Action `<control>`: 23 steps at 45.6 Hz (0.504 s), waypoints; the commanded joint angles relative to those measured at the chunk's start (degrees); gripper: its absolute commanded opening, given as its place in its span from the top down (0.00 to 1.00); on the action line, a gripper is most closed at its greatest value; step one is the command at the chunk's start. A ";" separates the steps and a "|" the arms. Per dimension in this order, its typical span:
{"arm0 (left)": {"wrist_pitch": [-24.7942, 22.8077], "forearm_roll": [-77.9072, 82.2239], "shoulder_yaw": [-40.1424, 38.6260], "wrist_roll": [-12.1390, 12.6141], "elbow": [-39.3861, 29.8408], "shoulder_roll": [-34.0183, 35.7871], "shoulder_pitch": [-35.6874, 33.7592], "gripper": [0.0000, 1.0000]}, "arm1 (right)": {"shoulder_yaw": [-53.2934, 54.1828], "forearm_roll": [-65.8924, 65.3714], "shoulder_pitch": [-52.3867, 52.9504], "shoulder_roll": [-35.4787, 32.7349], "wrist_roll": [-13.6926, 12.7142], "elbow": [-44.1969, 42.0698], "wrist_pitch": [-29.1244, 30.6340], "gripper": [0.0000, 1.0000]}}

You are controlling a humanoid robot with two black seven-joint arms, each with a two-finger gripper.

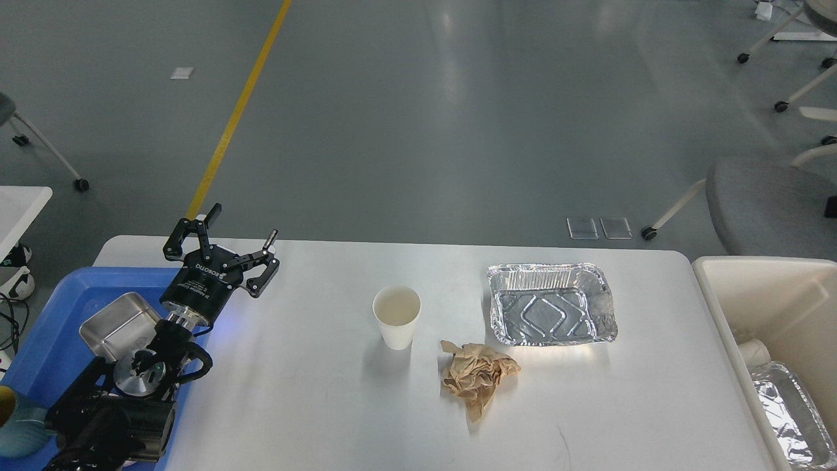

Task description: Tidy desktop

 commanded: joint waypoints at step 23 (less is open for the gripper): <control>0.00 0.00 0.09 -0.05 -0.04 0.96 0.09 0.02 | -0.62 -4.12 -1.89 10.36 -8.68 -2.11 -7.82 0.00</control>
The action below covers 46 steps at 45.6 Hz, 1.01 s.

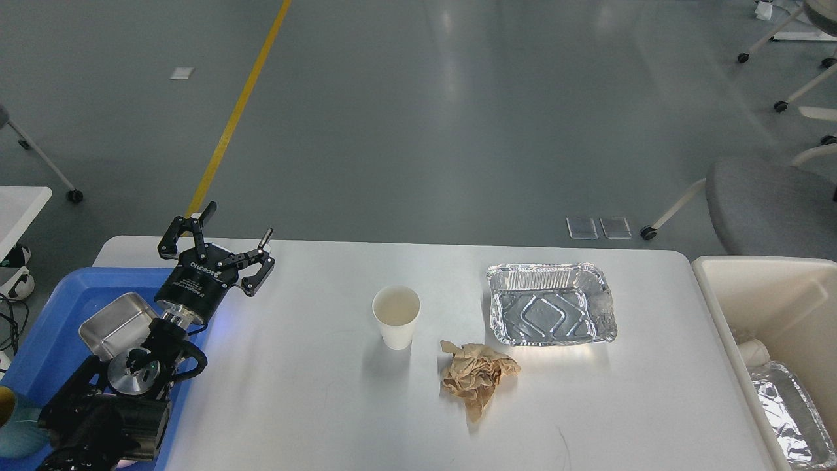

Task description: Tidy desktop

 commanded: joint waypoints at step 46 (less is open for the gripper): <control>-0.53 0.00 -0.18 -0.09 -0.52 0.32 2.95 0.02 | -14.57 -45.71 15.86 63.28 -6.25 -31.07 4.16 0.00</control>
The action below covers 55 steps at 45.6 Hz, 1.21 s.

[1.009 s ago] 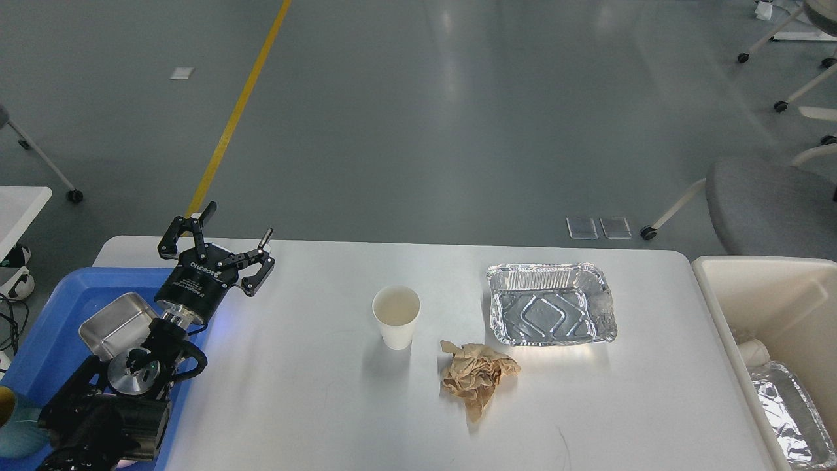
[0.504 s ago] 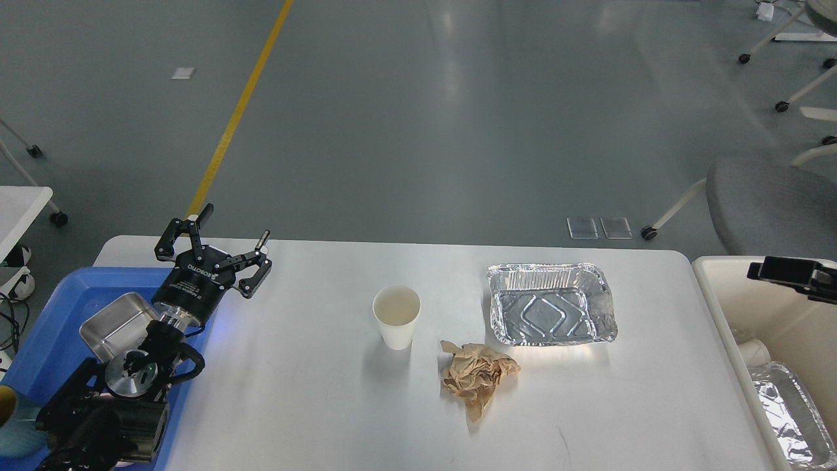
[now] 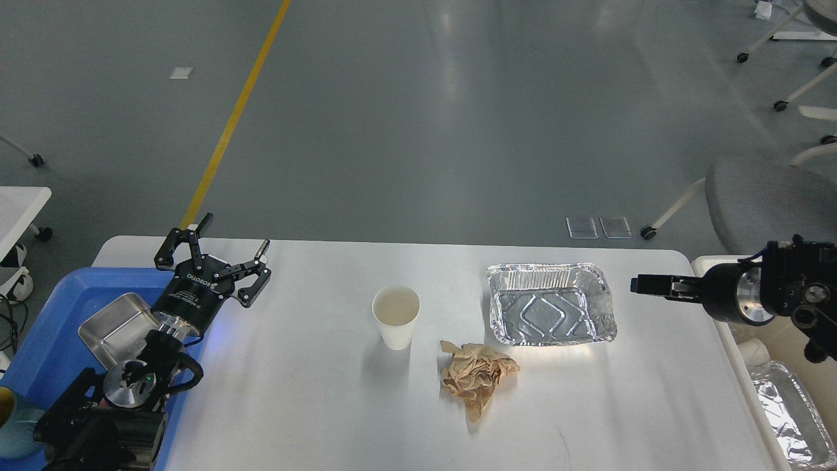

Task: Tidy desktop
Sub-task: 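Move the right gripper toward the edge of the large foil tray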

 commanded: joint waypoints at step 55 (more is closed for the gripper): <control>-0.05 0.00 -0.34 -0.09 -0.73 1.50 1.84 0.02 | -17.60 -4.72 11.31 19.40 8.12 -30.18 -9.69 0.00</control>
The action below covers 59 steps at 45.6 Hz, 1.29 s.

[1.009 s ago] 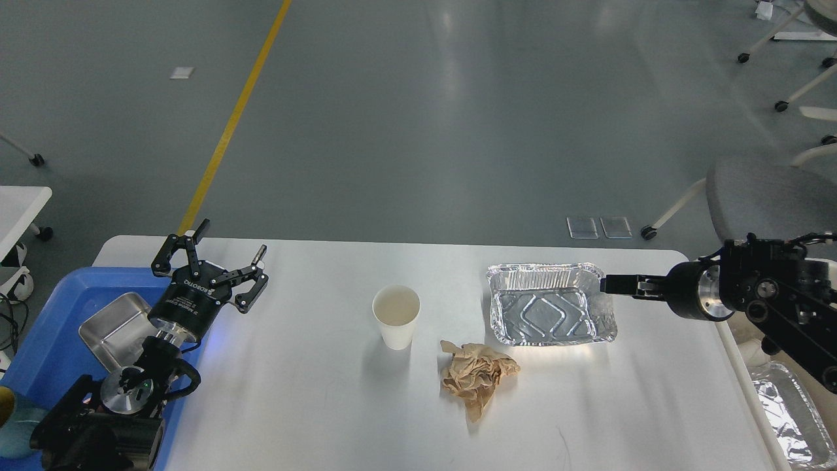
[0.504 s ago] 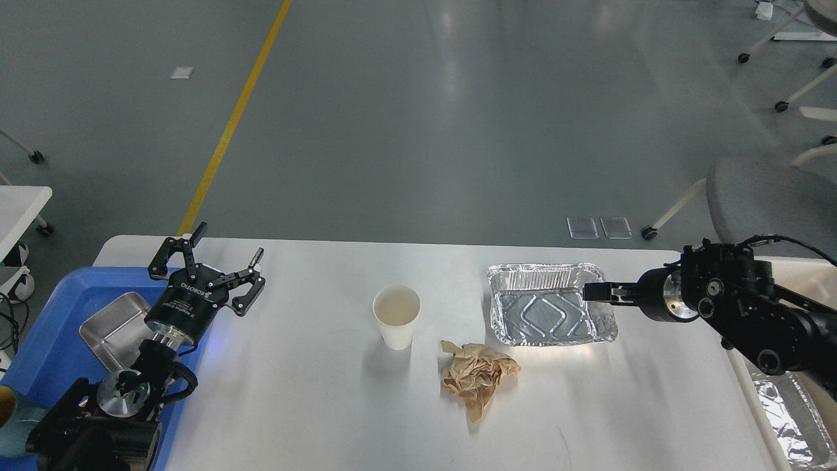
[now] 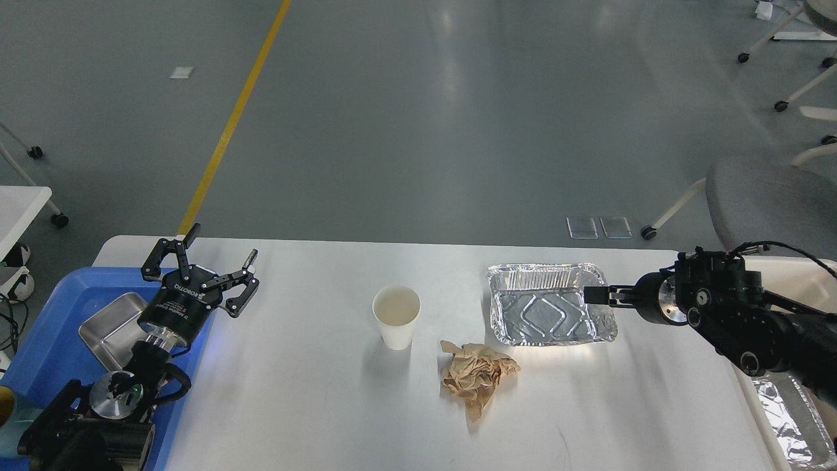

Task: Tidy desktop
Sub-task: 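Move the right gripper toward the edge of the large foil tray, then grasp the foil tray edge with the right gripper and lift it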

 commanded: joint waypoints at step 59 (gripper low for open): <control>-0.08 -0.18 -0.39 -0.03 0.00 1.37 1.18 0.02 | -0.21 0.97 0.02 6.21 3.08 -7.76 -2.00 0.00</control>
